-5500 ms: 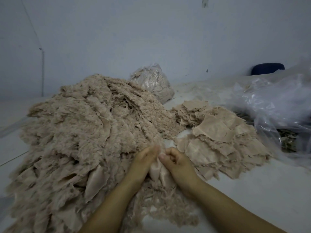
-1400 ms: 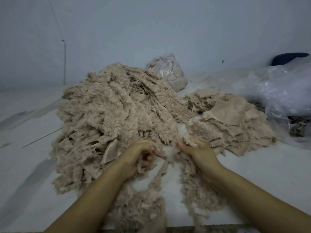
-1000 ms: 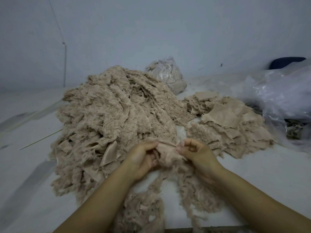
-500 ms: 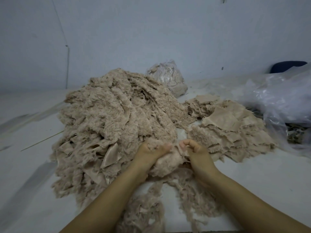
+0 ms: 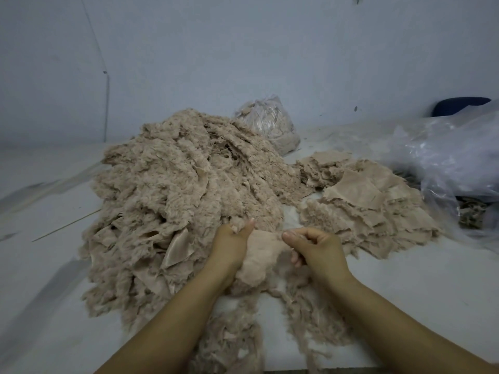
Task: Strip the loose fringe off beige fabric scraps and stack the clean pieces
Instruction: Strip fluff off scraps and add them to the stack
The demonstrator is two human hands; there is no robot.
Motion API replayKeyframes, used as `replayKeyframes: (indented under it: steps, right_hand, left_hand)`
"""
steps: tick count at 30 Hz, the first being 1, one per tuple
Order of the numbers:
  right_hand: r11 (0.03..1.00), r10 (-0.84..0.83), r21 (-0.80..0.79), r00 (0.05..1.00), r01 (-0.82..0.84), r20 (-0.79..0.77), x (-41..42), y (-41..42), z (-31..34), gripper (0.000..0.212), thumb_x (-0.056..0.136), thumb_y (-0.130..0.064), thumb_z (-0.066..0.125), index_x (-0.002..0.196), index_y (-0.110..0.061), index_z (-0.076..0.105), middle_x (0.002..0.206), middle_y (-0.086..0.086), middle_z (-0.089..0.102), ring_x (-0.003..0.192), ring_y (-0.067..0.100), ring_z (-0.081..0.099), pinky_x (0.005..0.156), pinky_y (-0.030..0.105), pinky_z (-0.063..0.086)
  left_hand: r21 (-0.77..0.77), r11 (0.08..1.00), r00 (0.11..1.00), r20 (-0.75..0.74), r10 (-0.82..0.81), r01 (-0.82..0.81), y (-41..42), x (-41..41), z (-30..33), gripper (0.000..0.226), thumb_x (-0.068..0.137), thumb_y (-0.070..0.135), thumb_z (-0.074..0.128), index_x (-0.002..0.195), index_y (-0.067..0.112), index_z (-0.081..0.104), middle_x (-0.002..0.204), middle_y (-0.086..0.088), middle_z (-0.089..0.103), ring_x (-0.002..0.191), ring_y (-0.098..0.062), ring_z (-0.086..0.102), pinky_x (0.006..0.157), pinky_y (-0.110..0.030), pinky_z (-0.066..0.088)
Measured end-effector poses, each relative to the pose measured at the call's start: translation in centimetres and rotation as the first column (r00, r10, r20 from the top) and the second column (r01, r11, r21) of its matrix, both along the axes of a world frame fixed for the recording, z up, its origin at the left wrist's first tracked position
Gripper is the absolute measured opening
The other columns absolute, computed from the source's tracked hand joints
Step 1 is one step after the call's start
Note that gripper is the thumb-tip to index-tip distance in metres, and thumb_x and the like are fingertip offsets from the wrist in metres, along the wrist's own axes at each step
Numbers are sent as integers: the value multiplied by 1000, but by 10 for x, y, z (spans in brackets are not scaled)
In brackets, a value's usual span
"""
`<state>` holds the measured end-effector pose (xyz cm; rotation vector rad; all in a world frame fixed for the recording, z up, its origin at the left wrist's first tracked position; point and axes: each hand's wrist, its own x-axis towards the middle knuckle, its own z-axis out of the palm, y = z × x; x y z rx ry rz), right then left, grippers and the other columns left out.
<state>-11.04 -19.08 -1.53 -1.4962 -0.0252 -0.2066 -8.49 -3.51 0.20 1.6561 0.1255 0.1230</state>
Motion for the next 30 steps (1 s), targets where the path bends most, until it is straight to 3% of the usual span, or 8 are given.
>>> replayKeyframes:
  steps: [3,8,12,15,18,25,28,30]
  right_hand:
    - [999,19,-38,997,-22,-79,-4,-13,-2,16,82,-13,72,74,0,71,48,9,57,40,15,49,41,21,44]
    - [948,259,-119,931,-297,-257,-9,-5,6,51,62,-68,66,67,-17,68,57,-3,59,50,8,54,50,20,45]
    - [963,248,177,930,-206,-271,2,18,9,28,87,-32,67,96,-5,67,83,11,74,71,23,71,66,35,57]
    - [978,172,159,959,-138,-223,1,25,3,17,95,-15,58,79,-10,52,54,6,52,36,13,44,36,19,33]
    - [991,130,-3,968,-134,-216,-1,14,-5,23,97,-24,54,80,-10,49,55,5,39,33,10,29,36,17,25]
    - [957,289,54,935,-284,-208,-1,32,9,59,74,-66,54,92,-11,69,82,4,74,75,20,71,67,27,56]
    - [959,284,67,945,-277,-164,-11,37,2,33,89,-39,62,76,-10,53,47,1,50,35,14,40,37,21,33]
    - [961,270,-26,957,-274,-107,-14,34,-6,33,96,-27,56,68,-13,46,41,-7,35,33,7,25,37,18,23]
  left_hand:
    - [-126,982,990,-20,136,-138,15,10,8,30,93,31,58,85,3,66,80,-11,69,75,-25,67,64,-31,54]
    - [-137,984,994,-24,110,-113,10,9,8,34,87,39,63,86,5,68,70,-4,71,60,-13,68,47,-19,49]
    - [-159,987,998,64,29,-19,-15,2,2,28,89,25,63,82,-2,68,73,-11,72,67,-22,69,54,-26,54]
    - [-183,966,978,65,198,-183,-13,9,1,33,91,22,61,91,-11,60,78,-17,63,73,-26,61,62,-33,50]
    - [-187,933,950,-4,312,-307,2,20,2,43,90,33,62,109,-5,58,96,-15,66,90,-30,64,78,-39,54]
    - [-137,981,978,143,155,-135,-22,6,-2,37,91,30,60,78,-4,59,69,-12,60,63,-20,58,61,-35,49]
    - [-163,949,944,151,293,-269,-18,13,1,31,92,29,59,74,5,50,66,-11,48,62,-20,48,58,-30,42]
    - [-173,934,932,132,338,-314,-10,20,3,28,93,29,57,79,5,50,70,-10,48,67,-19,49,61,-30,43]
